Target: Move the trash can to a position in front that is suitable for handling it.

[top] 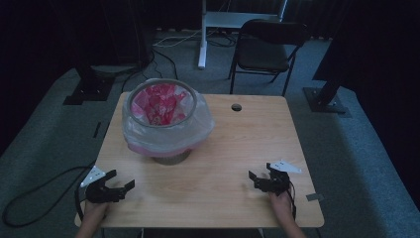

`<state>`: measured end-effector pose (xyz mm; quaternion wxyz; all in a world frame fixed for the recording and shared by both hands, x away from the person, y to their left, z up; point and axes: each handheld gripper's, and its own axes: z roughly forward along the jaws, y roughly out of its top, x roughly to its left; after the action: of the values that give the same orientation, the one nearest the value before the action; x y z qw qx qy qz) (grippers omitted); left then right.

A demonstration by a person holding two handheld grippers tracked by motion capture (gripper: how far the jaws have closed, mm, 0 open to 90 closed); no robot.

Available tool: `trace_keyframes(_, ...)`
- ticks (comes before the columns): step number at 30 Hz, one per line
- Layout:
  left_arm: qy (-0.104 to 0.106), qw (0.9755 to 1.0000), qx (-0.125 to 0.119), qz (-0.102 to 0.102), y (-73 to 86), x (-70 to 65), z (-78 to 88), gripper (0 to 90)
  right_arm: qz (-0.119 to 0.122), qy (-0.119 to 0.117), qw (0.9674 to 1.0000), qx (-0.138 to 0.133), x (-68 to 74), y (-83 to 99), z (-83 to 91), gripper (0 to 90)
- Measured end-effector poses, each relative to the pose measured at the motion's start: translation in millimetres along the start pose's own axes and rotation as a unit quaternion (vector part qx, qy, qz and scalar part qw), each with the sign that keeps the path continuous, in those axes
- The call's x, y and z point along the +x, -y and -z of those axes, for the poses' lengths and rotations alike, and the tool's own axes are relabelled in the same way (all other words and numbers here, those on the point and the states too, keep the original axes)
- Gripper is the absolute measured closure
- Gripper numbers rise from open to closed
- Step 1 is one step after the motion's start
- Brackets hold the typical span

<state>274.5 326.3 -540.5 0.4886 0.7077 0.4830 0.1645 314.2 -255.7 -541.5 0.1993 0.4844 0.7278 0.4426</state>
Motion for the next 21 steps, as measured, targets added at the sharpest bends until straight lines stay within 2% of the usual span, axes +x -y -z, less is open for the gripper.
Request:
trace_keyframes(5, -0.011, 0.9999, -0.006, 0.001, -5.5, 7.4, -2.4, 0.0, -0.019, -0.005, 0.9997, -0.015, -0.1, -10.8, -5.7, 11.5)
trace_keyframes(8, -0.017, 0.9998, -0.004, -0.001, -8.7, 11.7, -6.2, 0.0, -0.016, -0.005, 0.9997, -0.019, 2.5, -17.1, -8.6, 11.5)
trace_keyframes(14, -0.018, 0.9998, -0.002, -0.009, -14.1, 13.3, -11.6, 0.0, 0.002, -0.010, 0.9996, -0.026, 11.9, -33.8, -21.8, 11.5)
trace_keyframes(21, -0.028, 0.9996, -0.005, -0.007, -25.3, 21.8, -21.8, 0.0, 0.004, -0.018, 0.9989, -0.042, 20.0, -54.4, -37.2, 11.5)
